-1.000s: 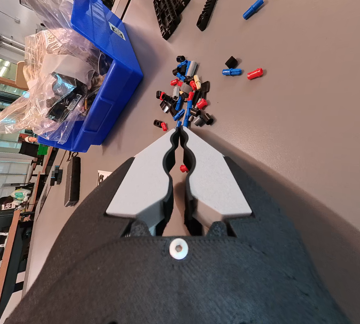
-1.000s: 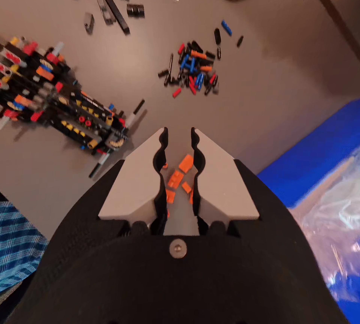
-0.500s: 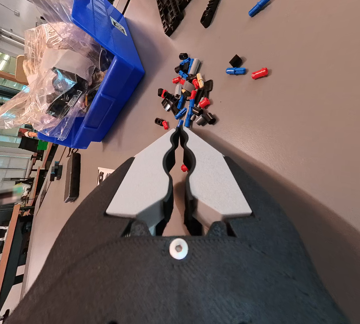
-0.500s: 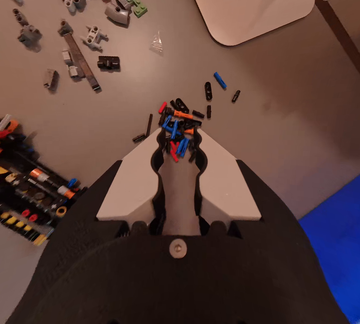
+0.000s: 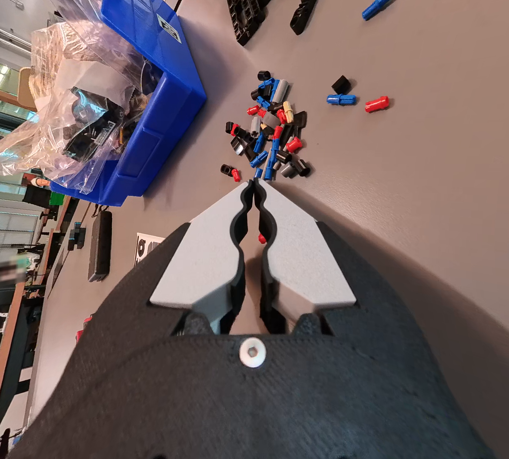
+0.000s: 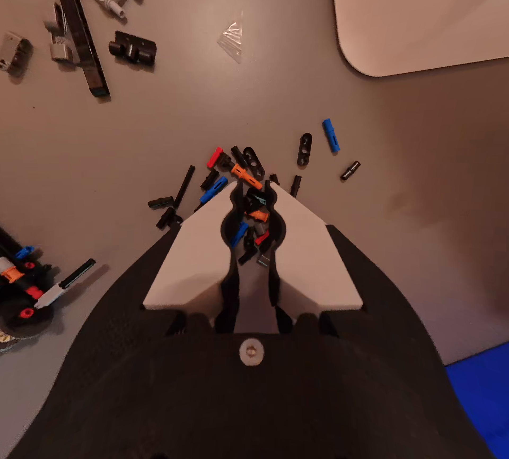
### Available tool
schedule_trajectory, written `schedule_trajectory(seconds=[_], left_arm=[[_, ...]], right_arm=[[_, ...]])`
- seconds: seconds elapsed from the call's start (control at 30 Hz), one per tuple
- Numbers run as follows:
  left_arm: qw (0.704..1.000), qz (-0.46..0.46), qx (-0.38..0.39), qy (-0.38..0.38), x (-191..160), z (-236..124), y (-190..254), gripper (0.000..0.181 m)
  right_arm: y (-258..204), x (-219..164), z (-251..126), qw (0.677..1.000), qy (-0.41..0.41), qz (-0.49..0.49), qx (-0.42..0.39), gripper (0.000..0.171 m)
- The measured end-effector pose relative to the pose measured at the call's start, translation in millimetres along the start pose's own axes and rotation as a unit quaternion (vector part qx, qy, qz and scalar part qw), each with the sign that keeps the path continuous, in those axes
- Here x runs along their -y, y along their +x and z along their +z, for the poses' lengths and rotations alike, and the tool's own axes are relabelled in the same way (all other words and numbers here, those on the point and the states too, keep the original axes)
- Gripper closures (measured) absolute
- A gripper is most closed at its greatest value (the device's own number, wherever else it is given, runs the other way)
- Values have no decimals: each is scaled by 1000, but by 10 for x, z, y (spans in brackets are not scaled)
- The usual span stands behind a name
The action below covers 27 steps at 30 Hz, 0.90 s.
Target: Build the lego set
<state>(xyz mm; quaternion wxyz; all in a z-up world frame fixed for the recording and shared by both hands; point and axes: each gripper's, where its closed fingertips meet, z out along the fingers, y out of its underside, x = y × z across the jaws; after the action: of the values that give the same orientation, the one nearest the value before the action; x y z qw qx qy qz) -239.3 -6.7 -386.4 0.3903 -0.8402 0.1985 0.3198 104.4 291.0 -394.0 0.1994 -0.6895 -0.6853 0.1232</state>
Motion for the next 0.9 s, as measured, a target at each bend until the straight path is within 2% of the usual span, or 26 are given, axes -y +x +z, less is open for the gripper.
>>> schedule_trajectory(seconds=[0.07, 0.17, 0.23, 0.33, 0.43, 0.5, 0.63, 0.7, 0.8, 0.9], left_arm=[[1000, -1, 1, -1, -1, 3, -4, 181], [1000, -2, 2, -3, -5, 7, -9, 181], [1000, -3, 2, -4, -5, 8, -10, 181], [1000, -2, 3, -5, -5, 9, -12, 181], [1000, -2, 4, -5, -5, 9, -13, 181], [1000, -1, 5, -5, -5, 8, -16, 181], [1000, -6, 10, -4, -3, 0, -38, 181], [999, -29, 19, 10, 26, -41, -106, 161], [996, -55, 44, 55, 247, -206, -293, 151], [992, -38, 14, 122, 799, -313, -230, 143]], right_arm=[[-41, -8, 3, 1000, 0, -2, 13, 167], [-86, -32, -11, 1000, -6, 2, 24, 171], [-135, -48, -25, 999, -11, 1, 31, 170], [-122, 10, -52, 1000, -1, 2, 22, 161], [-134, 22, 1, 999, -3, 0, 32, 160], [-148, 51, 19, 999, 4, -3, 35, 170], [-168, 58, -20, 999, 6, -8, 34, 170], [-199, 91, -88, 999, 19, -12, 31, 171], [-328, 210, -268, 998, 56, -13, 38, 171], [-551, 402, -477, 994, 97, -37, 41, 170]])
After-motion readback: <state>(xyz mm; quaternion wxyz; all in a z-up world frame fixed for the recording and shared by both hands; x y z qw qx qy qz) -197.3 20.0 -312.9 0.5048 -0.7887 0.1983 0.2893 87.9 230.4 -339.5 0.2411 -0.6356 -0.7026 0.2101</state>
